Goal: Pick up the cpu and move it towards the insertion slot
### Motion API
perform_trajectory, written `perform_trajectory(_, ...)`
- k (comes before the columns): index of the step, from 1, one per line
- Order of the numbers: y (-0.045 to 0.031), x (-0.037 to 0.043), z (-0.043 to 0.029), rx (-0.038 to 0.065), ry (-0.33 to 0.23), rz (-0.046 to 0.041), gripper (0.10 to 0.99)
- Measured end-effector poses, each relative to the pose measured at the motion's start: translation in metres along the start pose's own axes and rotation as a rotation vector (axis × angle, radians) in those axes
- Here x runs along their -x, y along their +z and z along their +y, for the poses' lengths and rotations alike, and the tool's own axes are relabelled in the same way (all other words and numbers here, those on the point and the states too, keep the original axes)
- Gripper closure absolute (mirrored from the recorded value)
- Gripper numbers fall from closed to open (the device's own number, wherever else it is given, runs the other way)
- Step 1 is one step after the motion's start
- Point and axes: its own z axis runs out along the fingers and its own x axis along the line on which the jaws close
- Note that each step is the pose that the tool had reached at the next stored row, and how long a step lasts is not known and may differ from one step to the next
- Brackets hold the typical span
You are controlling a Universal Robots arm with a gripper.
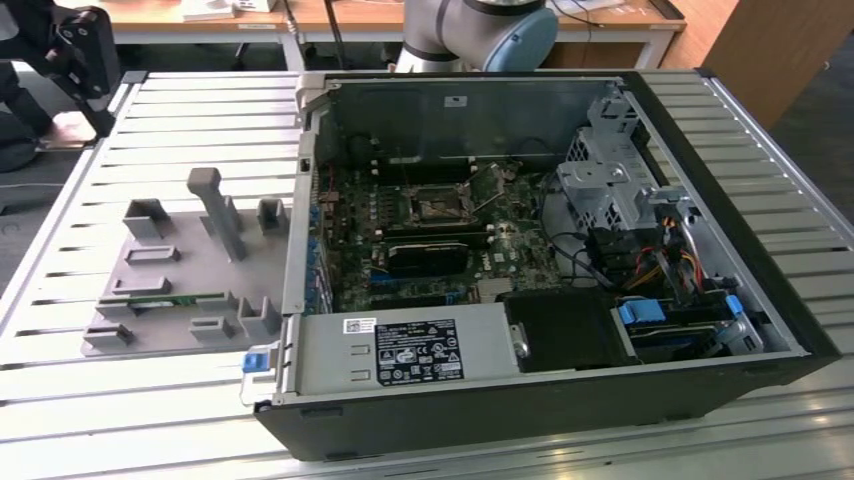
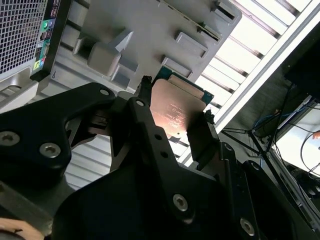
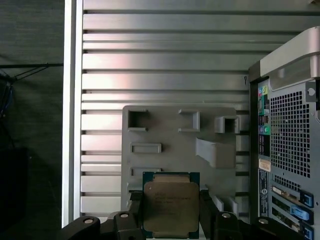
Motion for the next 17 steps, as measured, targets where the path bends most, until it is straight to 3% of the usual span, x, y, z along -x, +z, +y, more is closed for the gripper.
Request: perform_trajectory(17,0.0002,0.0253,0.0037,0.000,0.000,0.0001,0.549)
